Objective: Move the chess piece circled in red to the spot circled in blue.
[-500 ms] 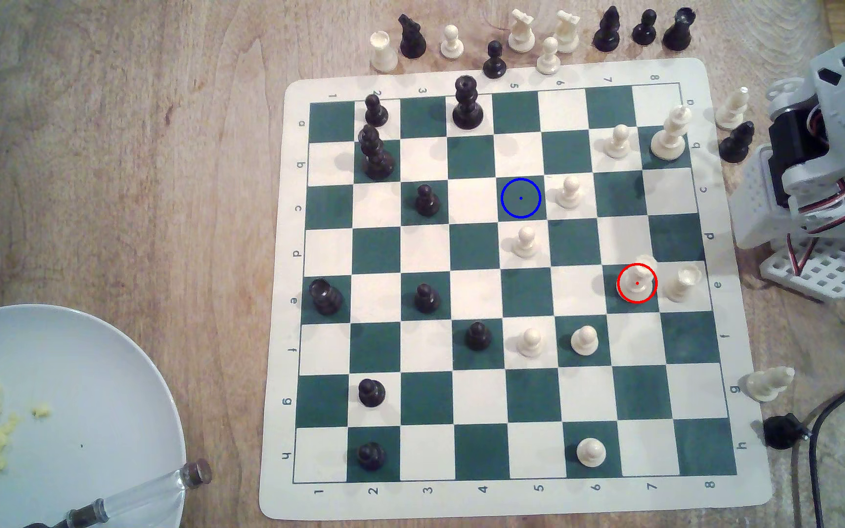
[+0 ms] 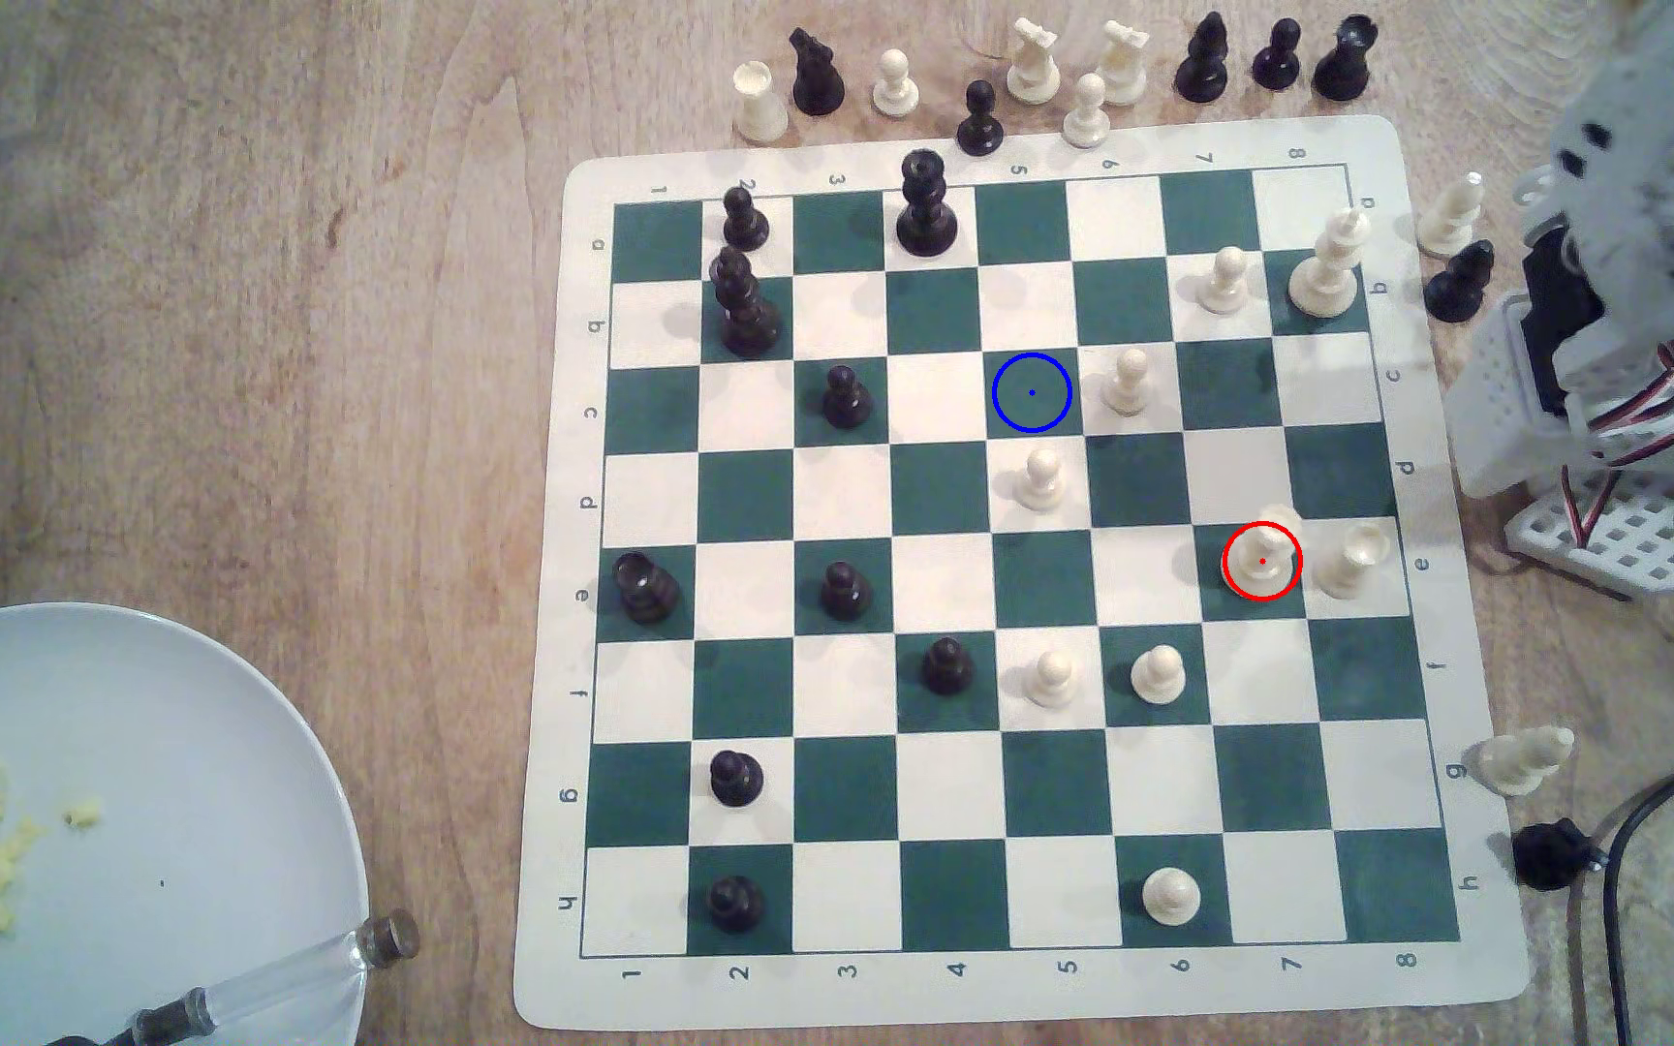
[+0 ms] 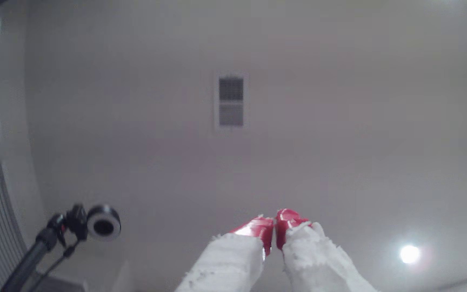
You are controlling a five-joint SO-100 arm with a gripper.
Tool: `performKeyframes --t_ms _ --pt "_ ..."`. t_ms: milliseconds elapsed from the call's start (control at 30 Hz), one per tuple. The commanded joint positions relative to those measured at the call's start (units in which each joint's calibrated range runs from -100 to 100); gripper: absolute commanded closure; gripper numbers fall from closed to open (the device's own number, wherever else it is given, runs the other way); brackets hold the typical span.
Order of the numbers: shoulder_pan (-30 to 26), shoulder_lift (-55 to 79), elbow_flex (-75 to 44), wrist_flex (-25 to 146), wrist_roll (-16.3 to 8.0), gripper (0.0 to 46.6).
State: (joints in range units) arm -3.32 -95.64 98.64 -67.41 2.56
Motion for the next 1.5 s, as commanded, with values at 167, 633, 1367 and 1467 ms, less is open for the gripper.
performKeyframes --t_ms 167,633,1367,1467 --pt "2.18 -0.11 -8.8 40.38 -0.39 46.4" --pt "2.34 4.3 -36.36 98.86 -1.76 46.4" --pt "-3.53 29.26 -54.85 145.3 -10.31 46.3" --pt "-5.09 33.16 -57.94 148.9 -11.43 43.9"
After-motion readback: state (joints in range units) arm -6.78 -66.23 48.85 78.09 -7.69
